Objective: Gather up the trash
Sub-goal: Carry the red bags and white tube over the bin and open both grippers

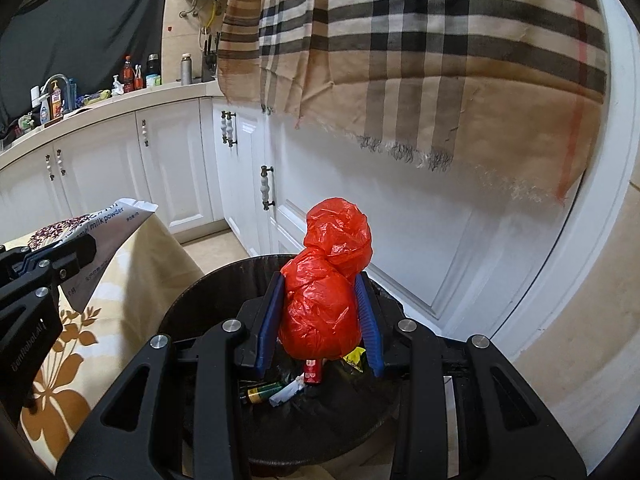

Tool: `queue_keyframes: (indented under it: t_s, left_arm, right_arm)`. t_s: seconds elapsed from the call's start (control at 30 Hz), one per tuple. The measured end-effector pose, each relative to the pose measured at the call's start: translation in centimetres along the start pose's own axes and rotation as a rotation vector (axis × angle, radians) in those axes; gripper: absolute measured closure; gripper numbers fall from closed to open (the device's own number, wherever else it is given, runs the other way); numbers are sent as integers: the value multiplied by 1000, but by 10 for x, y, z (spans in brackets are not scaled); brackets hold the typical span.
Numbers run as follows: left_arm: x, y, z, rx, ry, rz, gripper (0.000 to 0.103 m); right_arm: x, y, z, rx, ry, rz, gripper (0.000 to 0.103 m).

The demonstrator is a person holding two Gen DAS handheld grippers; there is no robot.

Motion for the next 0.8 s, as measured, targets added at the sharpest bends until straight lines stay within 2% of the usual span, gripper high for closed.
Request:
queue_keyframes:
  t_s: [0.4, 0.47, 0.53, 0.63, 0.8]
  left_arm:
    - [-13, 2, -28, 46, 18, -24, 94]
    - [-13, 4, -32, 55, 22, -20, 88]
    - [-12, 4, -33, 59, 21, -14, 74]
    - [-9, 3, -31, 56, 15, 0, 61]
    - [3, -1, -17, 45, 6, 35, 50]
  right_arm:
    - [-2, 7, -27, 31, -5, -19, 68]
    - [-1, 9, -33, 40, -8, -17, 59]
    - [-1, 10, -35, 42, -4, -19, 52]
    - [-2, 12, -35, 45, 0, -24, 52]
    - [3, 10, -26, 43, -11, -16, 52]
Point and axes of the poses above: each gripper's, at about its wrist camera, not at the fingertips, and z roughly against the way its jaws point, x to its left, y to its underside, the point moved 9 cm from there along -z, roughly the way its jaws point, and after that the axes turned 9 degrees about -x, right-handed, at the moved point
